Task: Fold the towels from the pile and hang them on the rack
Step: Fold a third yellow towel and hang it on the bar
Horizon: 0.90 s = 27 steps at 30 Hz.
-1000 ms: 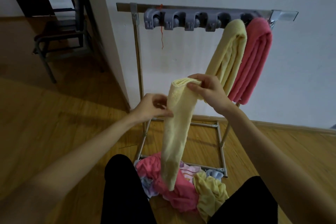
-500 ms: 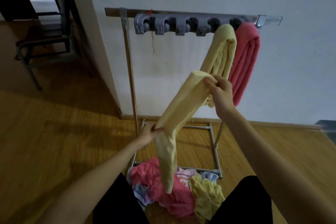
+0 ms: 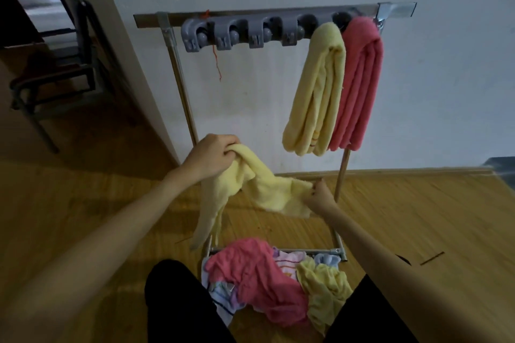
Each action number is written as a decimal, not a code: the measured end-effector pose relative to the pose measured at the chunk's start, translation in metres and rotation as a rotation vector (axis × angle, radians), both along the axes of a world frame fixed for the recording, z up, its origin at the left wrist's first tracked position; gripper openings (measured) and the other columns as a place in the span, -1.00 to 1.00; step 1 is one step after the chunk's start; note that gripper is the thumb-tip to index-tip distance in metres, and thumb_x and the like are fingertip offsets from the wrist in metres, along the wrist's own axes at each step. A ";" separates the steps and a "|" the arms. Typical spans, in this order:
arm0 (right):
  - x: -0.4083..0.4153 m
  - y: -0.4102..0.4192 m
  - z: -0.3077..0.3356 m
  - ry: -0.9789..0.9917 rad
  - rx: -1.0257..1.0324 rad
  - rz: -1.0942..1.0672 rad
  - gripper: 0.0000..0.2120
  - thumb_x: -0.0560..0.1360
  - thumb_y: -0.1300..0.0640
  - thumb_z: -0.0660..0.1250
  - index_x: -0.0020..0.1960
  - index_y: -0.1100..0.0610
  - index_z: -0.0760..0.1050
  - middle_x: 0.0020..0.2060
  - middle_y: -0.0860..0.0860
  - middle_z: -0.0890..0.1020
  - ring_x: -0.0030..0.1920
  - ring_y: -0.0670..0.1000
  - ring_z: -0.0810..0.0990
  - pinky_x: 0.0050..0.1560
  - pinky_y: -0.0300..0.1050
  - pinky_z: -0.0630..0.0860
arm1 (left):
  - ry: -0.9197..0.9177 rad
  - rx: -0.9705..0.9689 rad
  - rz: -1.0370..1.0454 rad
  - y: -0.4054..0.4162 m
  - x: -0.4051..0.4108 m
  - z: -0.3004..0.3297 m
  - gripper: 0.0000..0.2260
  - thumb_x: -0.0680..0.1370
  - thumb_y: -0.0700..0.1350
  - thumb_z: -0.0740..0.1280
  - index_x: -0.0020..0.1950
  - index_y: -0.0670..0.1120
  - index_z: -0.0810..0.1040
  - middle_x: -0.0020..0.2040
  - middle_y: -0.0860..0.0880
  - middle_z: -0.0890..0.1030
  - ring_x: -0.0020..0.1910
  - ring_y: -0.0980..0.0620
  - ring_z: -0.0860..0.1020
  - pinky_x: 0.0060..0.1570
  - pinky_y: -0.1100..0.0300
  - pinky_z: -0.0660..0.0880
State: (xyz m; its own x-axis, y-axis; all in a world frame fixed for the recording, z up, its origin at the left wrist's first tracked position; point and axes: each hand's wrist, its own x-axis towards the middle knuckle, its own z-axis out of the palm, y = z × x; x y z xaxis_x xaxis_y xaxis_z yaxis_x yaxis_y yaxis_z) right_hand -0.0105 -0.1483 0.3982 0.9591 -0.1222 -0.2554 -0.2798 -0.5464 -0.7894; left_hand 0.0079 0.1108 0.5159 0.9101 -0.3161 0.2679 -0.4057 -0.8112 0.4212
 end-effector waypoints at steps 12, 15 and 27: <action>-0.011 0.071 0.052 -0.541 0.486 0.452 -0.66 0.36 0.20 0.51 0.00 0.26 0.42 -0.11 0.20 0.60 -0.08 0.14 0.63 -0.01 0.09 0.60 | 0.234 0.212 -0.156 -0.008 -0.010 0.022 -0.85 0.44 -0.12 0.31 -0.12 -0.11 0.65 -0.20 0.00 0.64 -0.18 0.04 0.57 -0.10 -0.07 0.52; -0.010 0.070 0.051 -0.561 0.362 0.490 -0.79 0.44 0.19 0.45 -0.04 0.28 0.49 -0.19 0.14 0.63 -0.18 0.07 0.63 -0.10 0.04 0.61 | 0.257 0.213 -0.159 -0.004 -0.013 0.019 -0.88 0.46 -0.14 0.33 -0.12 -0.12 0.65 -0.21 0.00 0.63 -0.19 0.05 0.57 -0.11 -0.06 0.51; 0.001 0.008 0.072 -0.808 -0.048 0.519 -0.83 0.45 0.43 0.20 -0.05 0.21 0.32 -0.27 0.03 0.46 -0.30 -0.02 0.39 -0.28 -0.18 0.34 | 0.564 -0.090 -0.250 0.022 -0.021 0.011 -0.68 0.49 -0.01 0.34 0.22 0.05 0.40 -0.07 -0.37 0.53 -0.10 -0.32 0.52 -0.15 0.00 0.47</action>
